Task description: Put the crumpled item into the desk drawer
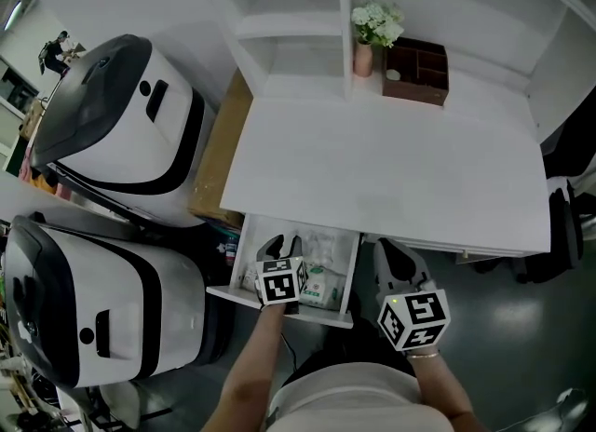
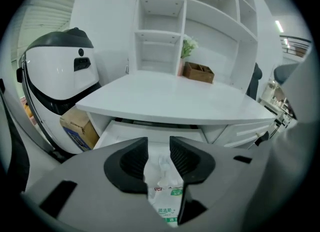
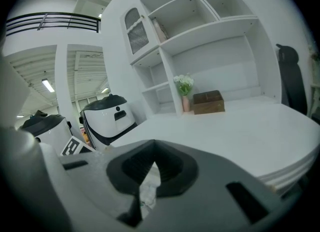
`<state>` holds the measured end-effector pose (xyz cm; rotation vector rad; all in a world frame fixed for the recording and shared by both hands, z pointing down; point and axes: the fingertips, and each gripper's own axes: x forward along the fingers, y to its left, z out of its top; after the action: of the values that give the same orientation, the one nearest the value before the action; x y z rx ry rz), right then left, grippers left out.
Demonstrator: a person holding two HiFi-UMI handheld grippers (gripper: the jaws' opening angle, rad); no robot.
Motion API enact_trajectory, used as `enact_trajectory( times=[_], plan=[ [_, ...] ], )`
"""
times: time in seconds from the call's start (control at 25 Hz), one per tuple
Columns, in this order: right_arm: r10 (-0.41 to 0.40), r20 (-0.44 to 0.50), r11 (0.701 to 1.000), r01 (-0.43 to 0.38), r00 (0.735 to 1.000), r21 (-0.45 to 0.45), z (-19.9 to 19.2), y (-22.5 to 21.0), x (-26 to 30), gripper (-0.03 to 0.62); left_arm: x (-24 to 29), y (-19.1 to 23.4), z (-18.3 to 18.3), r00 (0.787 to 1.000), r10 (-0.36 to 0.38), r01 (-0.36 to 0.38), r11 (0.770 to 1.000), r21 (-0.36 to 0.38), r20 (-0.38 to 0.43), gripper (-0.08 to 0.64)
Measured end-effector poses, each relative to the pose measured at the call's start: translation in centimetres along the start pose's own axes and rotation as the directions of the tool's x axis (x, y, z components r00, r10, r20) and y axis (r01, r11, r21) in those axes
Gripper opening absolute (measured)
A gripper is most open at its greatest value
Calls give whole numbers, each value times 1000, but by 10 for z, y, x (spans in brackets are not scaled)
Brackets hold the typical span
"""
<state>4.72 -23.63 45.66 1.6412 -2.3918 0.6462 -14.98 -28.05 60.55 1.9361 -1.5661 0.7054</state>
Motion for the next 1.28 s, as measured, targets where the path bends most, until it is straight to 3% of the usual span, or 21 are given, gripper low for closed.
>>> enact_trajectory(
  times=[0.32,0.68,0.88,1.28],
  plan=[
    [16,18,1000,-16,1000,-19,5,13,-4,3,-44,14,28,991,26,-20,999,-48,133,89],
    [39,36,998,-38,999,-42,9,28,-10,3,-92,31,48,963,68,-46,995,-90,261,41],
    [55,41,997,-53,998,-56,8,37,-13,3,-118,36,51,947,88,-65,994,-82,310,25],
    [90,50,993,-85,995,-83,11,56,-19,3,-163,54,50,917,136,-91,986,-136,374,-5]
  ],
)
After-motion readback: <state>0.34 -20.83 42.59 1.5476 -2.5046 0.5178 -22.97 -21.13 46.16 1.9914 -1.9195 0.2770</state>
